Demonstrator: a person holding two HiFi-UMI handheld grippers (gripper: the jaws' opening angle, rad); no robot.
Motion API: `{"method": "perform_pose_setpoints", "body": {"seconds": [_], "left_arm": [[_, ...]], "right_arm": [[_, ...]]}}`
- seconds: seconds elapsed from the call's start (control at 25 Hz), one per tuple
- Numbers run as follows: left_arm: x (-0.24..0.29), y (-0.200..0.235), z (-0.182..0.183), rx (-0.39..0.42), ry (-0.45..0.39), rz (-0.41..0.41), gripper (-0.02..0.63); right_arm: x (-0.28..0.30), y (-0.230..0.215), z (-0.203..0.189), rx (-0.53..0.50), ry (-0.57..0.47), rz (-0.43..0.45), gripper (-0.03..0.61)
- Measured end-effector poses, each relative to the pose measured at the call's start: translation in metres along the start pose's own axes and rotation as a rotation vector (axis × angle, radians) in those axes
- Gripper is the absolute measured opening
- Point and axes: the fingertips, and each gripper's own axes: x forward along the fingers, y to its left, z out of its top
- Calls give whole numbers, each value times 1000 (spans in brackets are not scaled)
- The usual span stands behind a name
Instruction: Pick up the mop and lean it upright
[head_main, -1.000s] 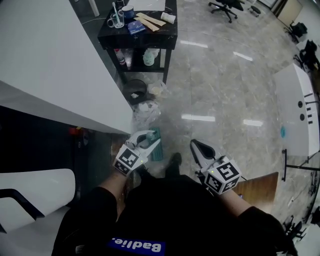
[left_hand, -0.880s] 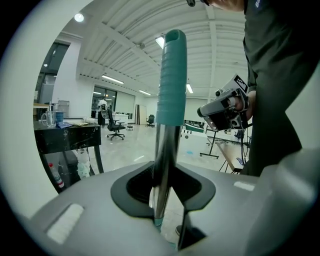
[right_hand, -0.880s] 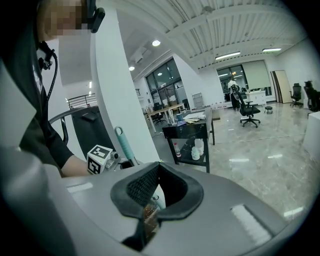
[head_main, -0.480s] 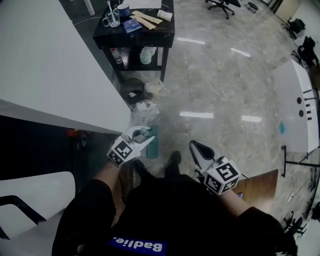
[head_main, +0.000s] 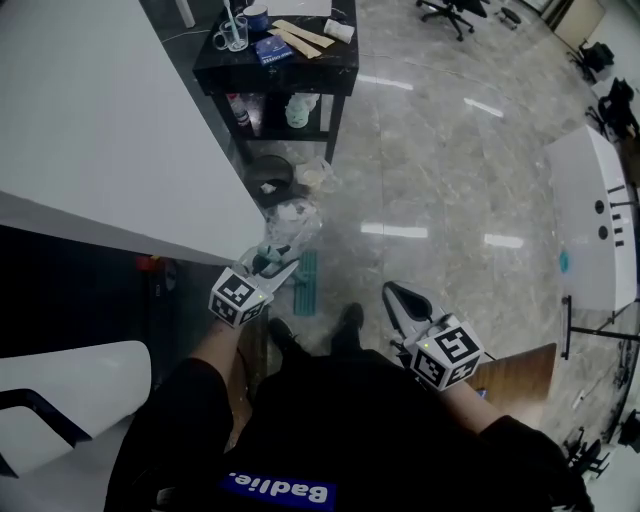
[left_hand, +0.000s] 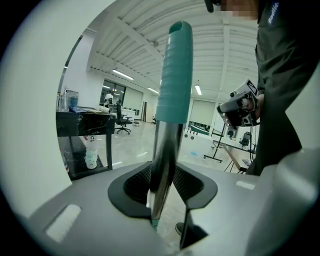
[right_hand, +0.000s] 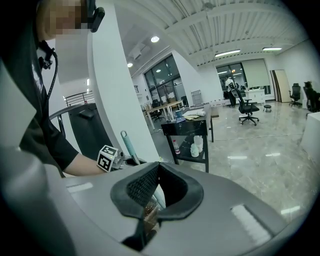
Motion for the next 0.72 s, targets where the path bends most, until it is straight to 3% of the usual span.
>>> {"method": "perform_pose_setpoints", "body": {"seconds": [0.24, 0.48, 0.72], "left_arm": [[-10, 26, -16, -123, 19, 172, 149], [-16, 39, -37, -210, 82, 293, 153], [-16, 53, -50, -339, 164, 354, 141]], "right_arm": [[8, 6, 2, -11, 7, 19, 6], [13, 9, 5, -26, 20, 24, 6], [19, 11, 6, -31, 32, 28, 6]]}}
